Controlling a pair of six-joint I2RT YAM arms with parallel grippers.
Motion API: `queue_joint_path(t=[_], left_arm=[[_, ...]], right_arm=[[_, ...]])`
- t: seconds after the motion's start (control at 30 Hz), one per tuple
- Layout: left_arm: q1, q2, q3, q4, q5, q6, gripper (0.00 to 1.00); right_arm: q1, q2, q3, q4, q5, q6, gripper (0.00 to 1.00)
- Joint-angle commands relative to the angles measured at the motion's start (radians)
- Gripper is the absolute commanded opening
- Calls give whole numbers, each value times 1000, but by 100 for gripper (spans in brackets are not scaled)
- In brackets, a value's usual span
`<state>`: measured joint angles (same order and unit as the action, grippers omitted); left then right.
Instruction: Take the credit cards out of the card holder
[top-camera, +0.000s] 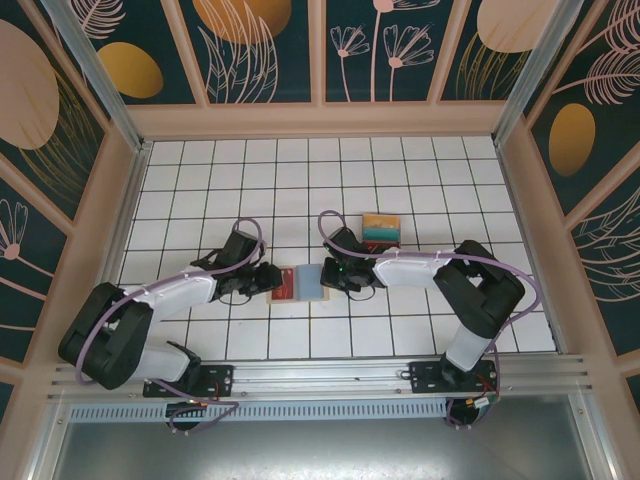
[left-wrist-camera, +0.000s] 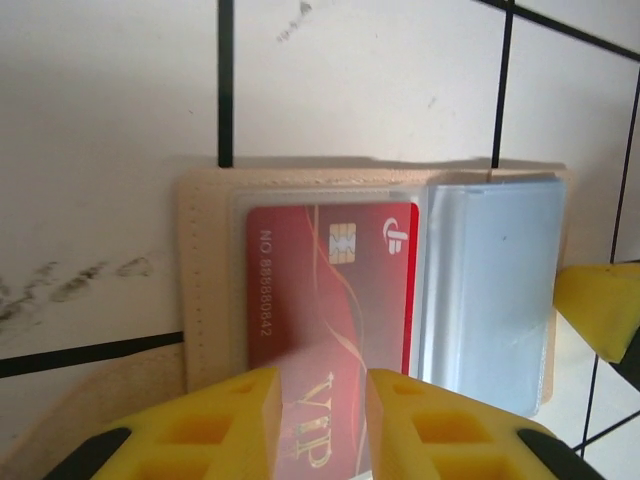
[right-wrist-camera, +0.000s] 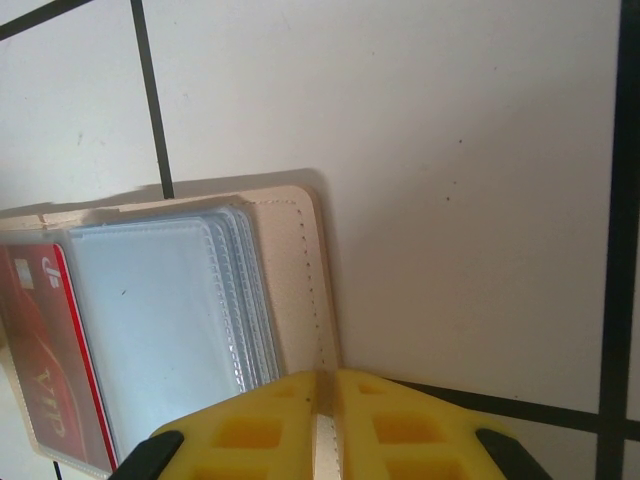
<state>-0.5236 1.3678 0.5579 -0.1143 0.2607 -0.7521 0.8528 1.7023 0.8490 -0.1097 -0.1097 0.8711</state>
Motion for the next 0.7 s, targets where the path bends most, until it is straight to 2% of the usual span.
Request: queue_joint_path(t=[0.0,0.47,0.67], left_arm=[[-6,10,-1,-30,-17,-9,30],[-12,85,0,23,85,7,30],[-27,92,6,31,95,10,30]], right_arm=[[15,23,-13,-28,-10,7,15],[17,25,-16,-21,-12,11,14],[17,27,-15,-21,-13,11,15]])
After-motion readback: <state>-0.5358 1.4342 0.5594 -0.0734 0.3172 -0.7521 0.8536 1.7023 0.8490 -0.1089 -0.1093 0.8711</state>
